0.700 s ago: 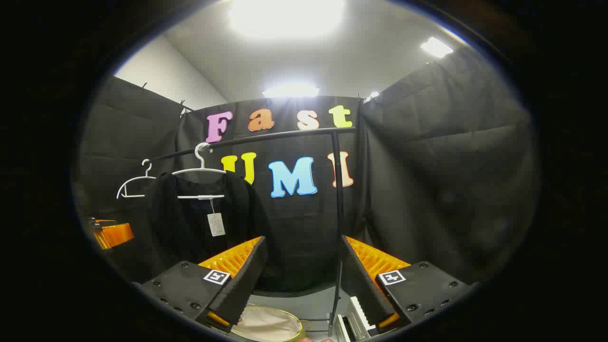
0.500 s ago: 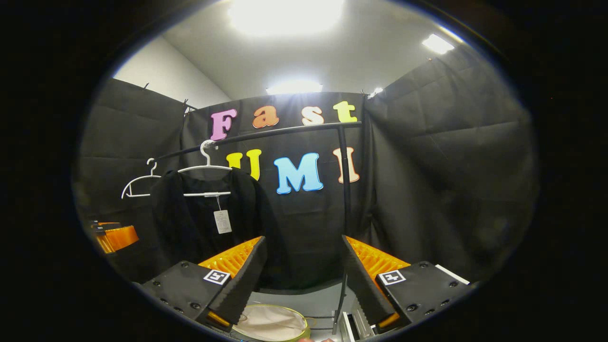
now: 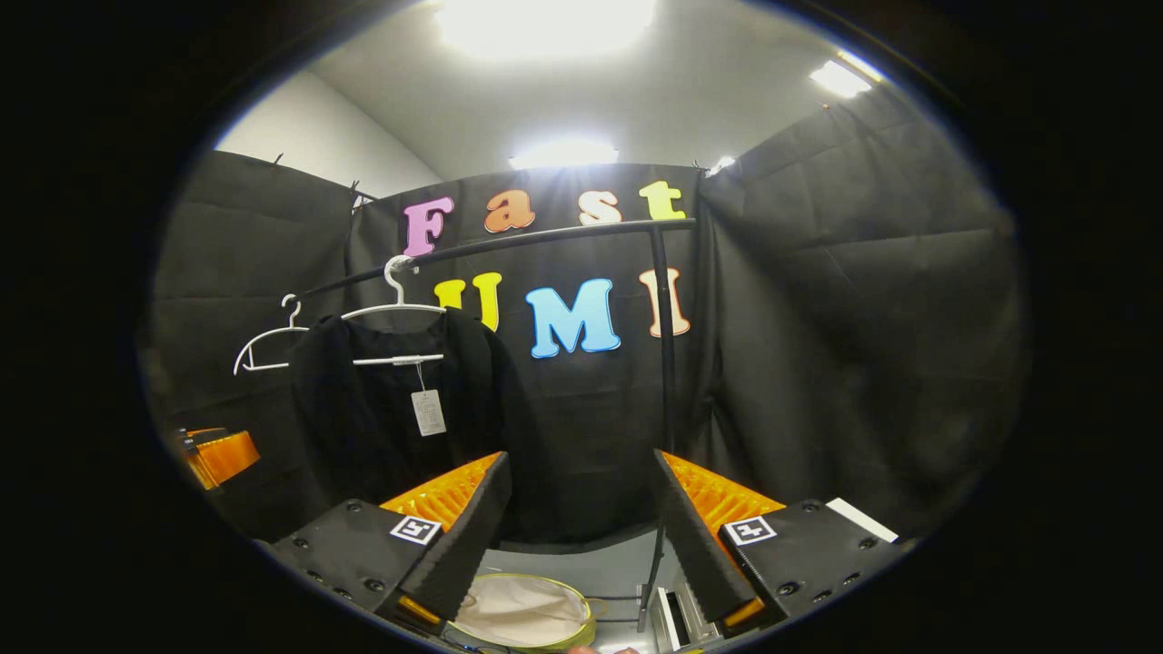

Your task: Grasp the clothes on the hanger with both hands and then place them into the laundry hamper below.

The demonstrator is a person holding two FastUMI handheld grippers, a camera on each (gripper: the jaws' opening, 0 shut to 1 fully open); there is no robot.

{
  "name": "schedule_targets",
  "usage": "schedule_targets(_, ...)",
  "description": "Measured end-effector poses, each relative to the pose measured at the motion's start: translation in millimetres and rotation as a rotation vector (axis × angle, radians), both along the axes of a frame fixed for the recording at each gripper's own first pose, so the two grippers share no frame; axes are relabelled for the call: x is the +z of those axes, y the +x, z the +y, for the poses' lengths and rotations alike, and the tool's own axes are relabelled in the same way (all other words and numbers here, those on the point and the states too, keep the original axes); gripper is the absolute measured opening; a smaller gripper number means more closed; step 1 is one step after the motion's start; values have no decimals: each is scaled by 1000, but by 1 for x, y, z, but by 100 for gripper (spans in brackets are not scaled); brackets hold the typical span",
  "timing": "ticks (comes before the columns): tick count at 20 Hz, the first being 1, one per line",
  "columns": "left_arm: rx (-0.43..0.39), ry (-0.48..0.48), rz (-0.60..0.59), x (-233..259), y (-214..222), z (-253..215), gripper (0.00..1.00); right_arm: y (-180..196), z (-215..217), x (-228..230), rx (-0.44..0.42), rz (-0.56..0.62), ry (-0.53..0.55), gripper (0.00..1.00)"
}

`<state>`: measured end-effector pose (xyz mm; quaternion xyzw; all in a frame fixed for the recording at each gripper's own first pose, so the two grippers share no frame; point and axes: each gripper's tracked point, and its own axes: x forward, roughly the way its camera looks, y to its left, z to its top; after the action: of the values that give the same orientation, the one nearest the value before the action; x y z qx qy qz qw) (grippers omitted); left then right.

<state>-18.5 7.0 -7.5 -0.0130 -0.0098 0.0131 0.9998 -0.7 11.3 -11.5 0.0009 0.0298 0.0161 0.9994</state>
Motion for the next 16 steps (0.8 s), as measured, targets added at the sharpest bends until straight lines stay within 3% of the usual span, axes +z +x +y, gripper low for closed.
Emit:
schedule_targets(8,19,-47,35,-6,14,7,92,9,16,-6,45,56,8,97)
schedule_targets(16,151,30,60,10,70,23,92,93,55,-12,154,95,40,96)
